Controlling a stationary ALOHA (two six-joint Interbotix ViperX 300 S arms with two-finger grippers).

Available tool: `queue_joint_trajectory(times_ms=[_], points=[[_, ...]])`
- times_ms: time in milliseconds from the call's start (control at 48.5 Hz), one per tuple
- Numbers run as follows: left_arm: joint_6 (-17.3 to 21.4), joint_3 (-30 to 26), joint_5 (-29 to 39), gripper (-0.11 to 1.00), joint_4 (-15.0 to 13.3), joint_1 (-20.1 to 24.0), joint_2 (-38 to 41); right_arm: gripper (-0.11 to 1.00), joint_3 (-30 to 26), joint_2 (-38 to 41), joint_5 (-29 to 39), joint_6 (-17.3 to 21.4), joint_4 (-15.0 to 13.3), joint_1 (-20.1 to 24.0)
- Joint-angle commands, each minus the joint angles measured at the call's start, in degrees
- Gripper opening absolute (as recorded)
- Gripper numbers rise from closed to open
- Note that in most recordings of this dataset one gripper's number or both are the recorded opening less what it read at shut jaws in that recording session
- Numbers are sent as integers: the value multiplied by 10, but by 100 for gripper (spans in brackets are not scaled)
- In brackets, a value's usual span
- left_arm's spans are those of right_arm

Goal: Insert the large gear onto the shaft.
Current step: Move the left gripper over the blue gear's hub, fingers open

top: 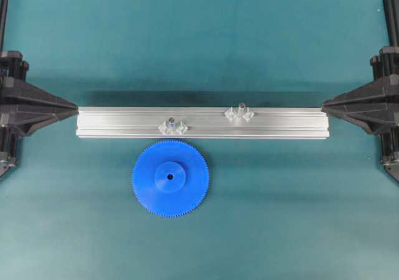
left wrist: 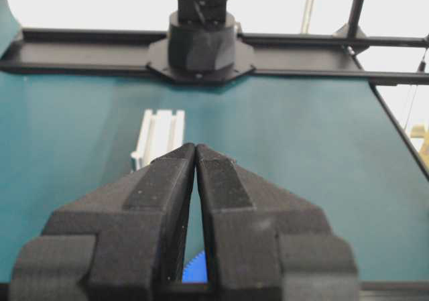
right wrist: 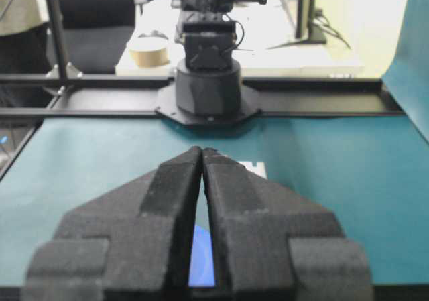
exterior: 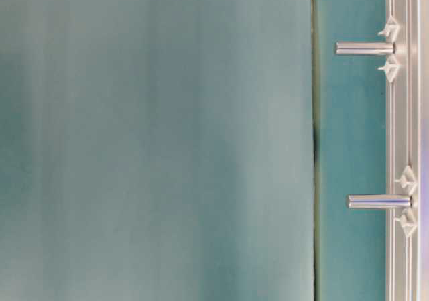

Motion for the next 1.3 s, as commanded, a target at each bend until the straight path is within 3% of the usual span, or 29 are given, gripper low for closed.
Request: queue_joint_trajectory(times_ms=[0, 103, 165, 309, 474, 1071, 1277], points=[[-11, -4, 27, 11, 7, -13, 5, 16, 6, 9, -2, 3, 2, -1], [-28, -12, 66, 2, 7, -27, 8, 27, 28, 9, 33, 26, 35, 0], [-37, -24, 86, 1, 7, -35, 11, 21, 32, 8, 62, 52, 46, 4], [-38, -54, 130, 1, 8, -40, 33, 14, 28, 6, 114, 84, 40, 5], [-36, -93, 173, 1, 8, -42, 105, 14, 17, 6, 139, 83, 37, 5], [-47, -188, 142, 1, 7, -72, 395, 14, 0, -12, 195, 83, 18, -17], [-38, -263, 258, 1, 8, -73, 462, 14, -3, -26, 233, 83, 19, -17]])
